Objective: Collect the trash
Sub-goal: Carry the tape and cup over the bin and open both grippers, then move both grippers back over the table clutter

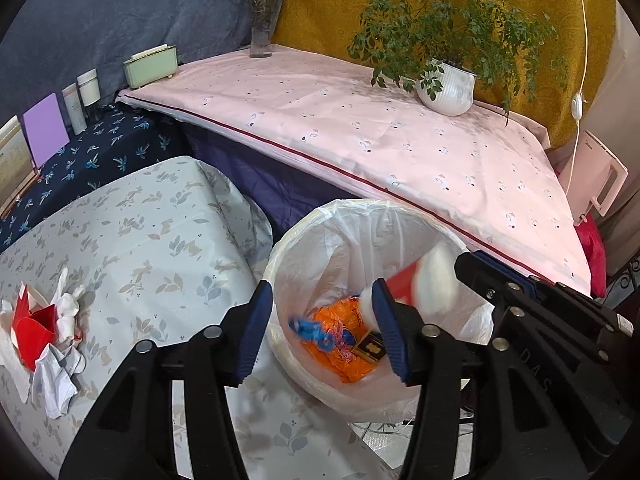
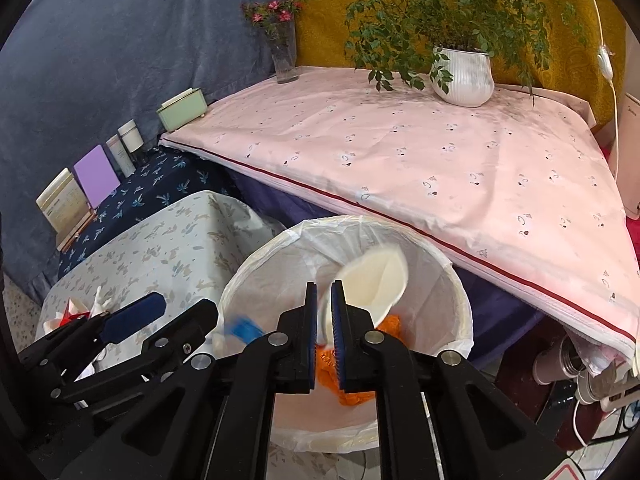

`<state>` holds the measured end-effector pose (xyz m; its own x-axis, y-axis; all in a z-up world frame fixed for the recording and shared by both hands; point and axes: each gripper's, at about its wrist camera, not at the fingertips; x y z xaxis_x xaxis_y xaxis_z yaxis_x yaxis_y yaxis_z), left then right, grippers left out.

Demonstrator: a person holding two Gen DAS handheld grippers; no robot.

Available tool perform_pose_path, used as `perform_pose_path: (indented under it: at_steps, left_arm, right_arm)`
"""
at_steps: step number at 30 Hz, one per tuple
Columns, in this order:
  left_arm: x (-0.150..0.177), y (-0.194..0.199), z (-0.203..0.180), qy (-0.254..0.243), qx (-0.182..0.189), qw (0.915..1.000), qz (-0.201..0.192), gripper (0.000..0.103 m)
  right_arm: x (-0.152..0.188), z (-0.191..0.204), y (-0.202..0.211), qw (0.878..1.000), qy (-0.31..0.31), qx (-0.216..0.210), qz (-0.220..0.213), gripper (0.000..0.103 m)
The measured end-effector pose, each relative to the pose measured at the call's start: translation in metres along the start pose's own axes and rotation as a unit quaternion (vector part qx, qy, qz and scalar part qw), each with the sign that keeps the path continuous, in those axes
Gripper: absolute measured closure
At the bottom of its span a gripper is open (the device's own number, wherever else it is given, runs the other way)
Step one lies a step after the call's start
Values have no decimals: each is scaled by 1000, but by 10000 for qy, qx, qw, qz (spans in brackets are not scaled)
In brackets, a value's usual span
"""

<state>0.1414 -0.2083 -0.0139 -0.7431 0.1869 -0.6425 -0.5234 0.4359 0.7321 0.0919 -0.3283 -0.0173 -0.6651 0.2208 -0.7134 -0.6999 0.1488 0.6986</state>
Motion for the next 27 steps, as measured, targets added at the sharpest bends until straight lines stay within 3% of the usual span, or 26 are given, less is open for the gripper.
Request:
perform_pose_path:
  at_steps: [3,13,27]
  left_arm:
    - [0,0,4,54,-56,10000,-13,48]
    - [-1,10,22,234,-189,9995,-53,48]
    - [2,35,59,521,-413,9976,-199,48]
  right_arm:
    - [0,0,0,10000,-36,-11,5,91]
    - [-3,8,11,9999,19,96,-135,69]
    - [-5,47,25,9992,318,-11,-244,59]
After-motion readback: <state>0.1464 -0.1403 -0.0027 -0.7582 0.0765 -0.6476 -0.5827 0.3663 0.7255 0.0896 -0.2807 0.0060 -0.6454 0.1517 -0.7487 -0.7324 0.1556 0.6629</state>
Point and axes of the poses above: each gripper's, at about its wrist camera, not at the fingertips, and y roughly against the way its jaws point, z to its left, x to its underside, and after that the axes turned 11 degrees about y, right-handed
